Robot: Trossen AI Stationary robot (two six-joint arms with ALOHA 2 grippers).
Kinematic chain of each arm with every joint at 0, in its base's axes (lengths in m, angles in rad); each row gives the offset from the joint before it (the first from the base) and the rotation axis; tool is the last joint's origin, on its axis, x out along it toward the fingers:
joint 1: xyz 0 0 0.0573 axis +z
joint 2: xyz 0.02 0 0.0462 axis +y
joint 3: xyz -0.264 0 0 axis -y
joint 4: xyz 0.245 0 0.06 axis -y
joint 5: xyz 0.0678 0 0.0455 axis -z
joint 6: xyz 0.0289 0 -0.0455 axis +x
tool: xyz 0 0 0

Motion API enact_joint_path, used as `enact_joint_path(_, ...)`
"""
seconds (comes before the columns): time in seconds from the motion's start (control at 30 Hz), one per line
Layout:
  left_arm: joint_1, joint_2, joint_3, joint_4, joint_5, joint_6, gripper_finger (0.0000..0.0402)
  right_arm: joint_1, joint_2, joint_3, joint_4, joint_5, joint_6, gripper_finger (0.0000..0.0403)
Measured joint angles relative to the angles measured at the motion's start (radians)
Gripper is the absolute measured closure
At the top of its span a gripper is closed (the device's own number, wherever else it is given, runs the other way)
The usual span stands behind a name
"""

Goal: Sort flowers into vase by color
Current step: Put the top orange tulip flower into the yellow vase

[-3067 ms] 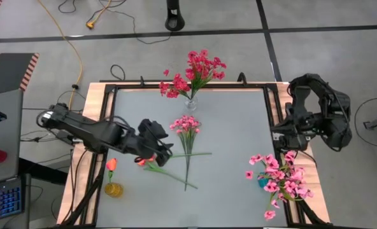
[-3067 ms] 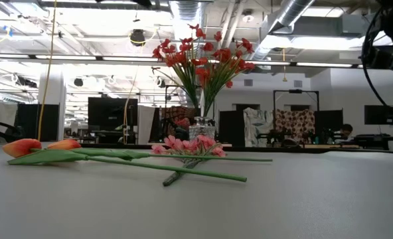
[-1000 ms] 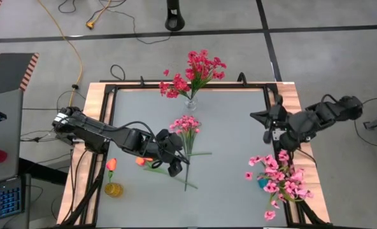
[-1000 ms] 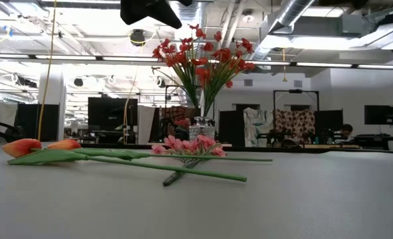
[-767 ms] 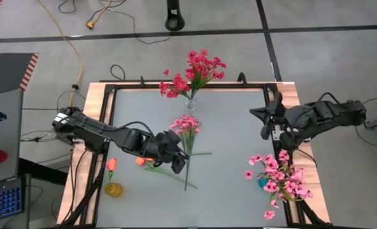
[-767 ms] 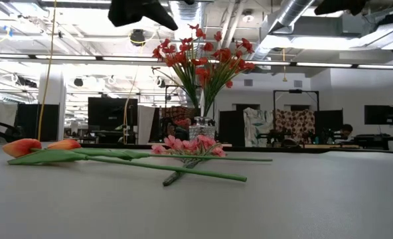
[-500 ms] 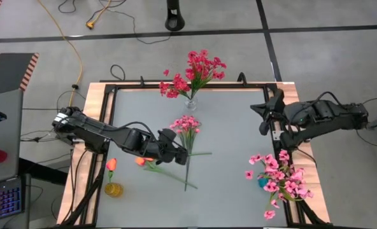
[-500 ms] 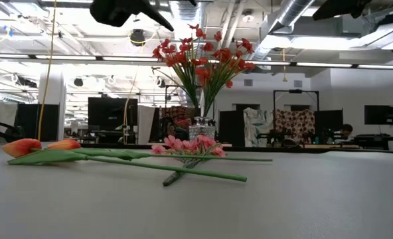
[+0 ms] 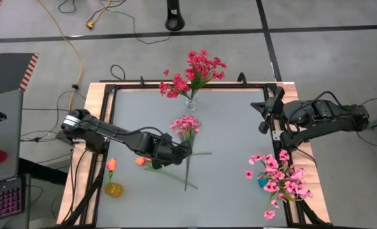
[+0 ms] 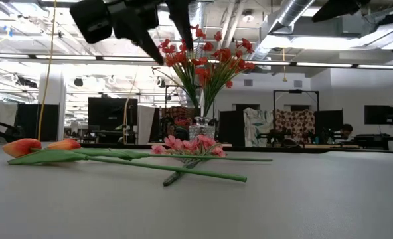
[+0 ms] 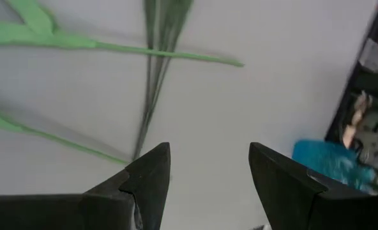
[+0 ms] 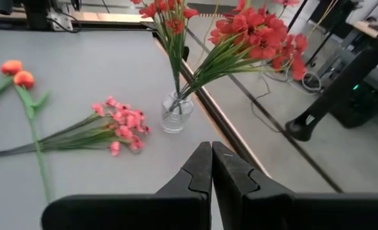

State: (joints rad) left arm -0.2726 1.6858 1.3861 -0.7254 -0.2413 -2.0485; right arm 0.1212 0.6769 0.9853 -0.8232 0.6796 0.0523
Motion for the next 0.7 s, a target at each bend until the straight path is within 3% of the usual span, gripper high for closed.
enact_joint_path(0.4, 0.044, 0.059, 0.0, -0.052, 0.103, -0.18, 0.0201, -0.013, 0.012, 0.0, -0.016, 0.0, -0.053, 0.0365)
enact_joint_path(0.7, 0.061, 0.083, -0.035, -0.071, 0.106, -0.295, 0.0201, -0.013, 0.024, 0.001, -0.047, 0.0, -0.053, 0.0365)
